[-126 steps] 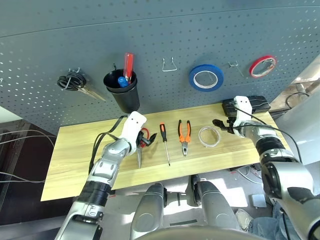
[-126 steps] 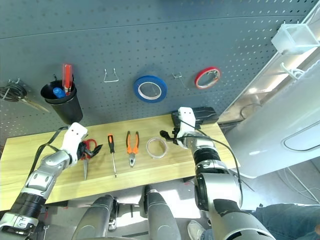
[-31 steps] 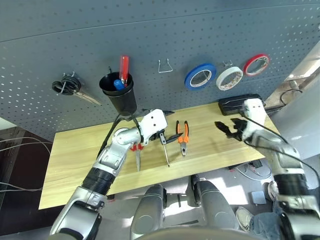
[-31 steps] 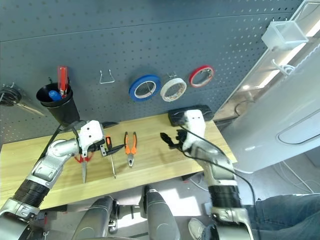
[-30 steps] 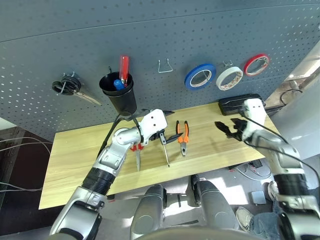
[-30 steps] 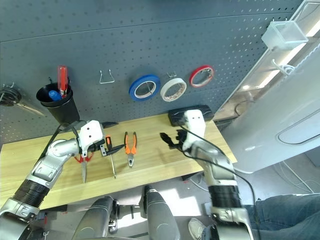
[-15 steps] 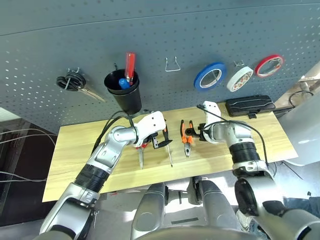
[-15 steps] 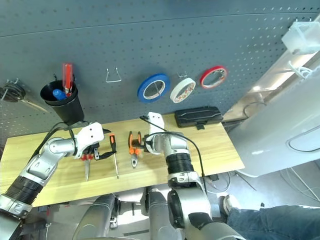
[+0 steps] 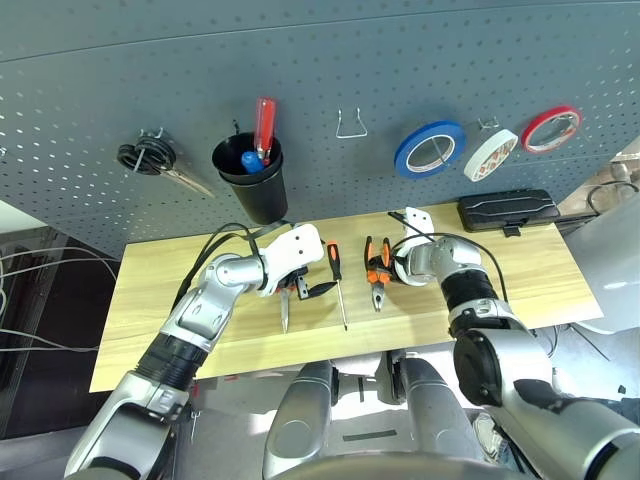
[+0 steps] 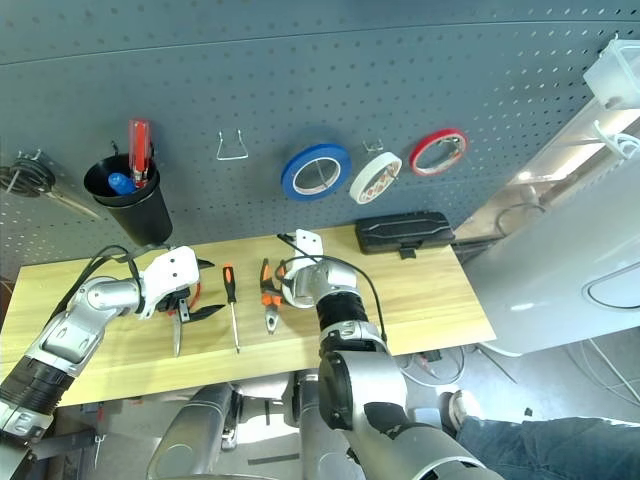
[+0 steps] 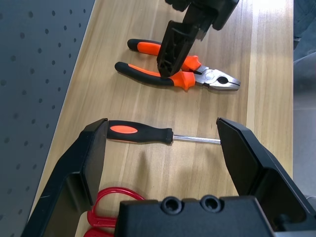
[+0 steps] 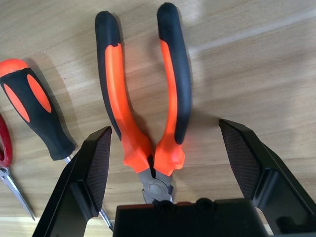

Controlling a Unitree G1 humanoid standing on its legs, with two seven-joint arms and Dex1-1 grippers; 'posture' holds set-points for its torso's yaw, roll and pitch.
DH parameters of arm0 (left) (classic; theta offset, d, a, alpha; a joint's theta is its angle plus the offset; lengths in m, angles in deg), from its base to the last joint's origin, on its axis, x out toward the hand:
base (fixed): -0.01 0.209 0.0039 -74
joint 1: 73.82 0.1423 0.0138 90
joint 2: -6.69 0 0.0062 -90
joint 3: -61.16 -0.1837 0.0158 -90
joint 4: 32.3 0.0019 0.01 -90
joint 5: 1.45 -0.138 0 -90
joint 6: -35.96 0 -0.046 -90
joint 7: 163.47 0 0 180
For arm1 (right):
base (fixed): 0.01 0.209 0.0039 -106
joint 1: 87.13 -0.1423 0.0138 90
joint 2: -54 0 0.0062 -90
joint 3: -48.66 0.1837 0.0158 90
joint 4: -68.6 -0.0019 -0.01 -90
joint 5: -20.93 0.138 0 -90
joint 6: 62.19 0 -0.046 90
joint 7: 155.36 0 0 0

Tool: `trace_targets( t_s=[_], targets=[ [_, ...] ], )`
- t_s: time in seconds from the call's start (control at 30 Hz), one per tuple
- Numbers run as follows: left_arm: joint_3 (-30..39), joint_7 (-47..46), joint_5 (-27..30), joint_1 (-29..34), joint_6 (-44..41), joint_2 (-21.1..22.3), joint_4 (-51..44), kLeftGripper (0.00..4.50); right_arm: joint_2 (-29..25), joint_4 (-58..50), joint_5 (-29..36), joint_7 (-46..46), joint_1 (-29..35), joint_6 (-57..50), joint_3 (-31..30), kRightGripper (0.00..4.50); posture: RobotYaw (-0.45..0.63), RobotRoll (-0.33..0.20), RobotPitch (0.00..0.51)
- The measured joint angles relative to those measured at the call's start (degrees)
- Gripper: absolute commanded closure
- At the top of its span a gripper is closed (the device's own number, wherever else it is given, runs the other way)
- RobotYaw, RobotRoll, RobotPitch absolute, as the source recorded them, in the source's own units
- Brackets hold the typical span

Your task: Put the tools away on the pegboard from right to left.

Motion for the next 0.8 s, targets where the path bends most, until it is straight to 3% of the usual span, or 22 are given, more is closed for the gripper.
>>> trace_targets(
  t_s=[0.17,0.4,0.57,0.7,0.8],
  targets=[
    [-0.02,1.40,0.22,0.71,-1.50,0.64,-0.03,0.00,0.12,2.50,0.86,-0.23,-1.58,-1.37,0.38,0.02,0.11,0.000,0.262],
    [-0.12,2.33,-0.16,1.15,-5.26,1.25,-0.04,0.00,0.21,4.98,2.42,-1.59,-2.50,-1.69,1.52,2.29,0.11,0.000,0.257],
    [-0.15,2.32,-0.23,1.28,-5.41,1.24,-0.03,0.00,0.20,4.41,2.47,-1.18,-3.07,-3.30,1.09,2.54,0.10,0.000,0.253],
    [-0.11,1.53,-0.22,1.71,-5.06,1.20,-0.04,0.00,-1.28,-3.95,1.57,6.19,-1.72,-11.17,-7.26,3.62,0.10,0.000,0.249],
    [0.27,0.27,-0.18,2.74,-4.17,1.14,-0.44,0.00,-4.97,-15.97,2.03,13.52,2.49,-18.19,-15.43,3.70,0.08,0.000,0.243]
  ],
)
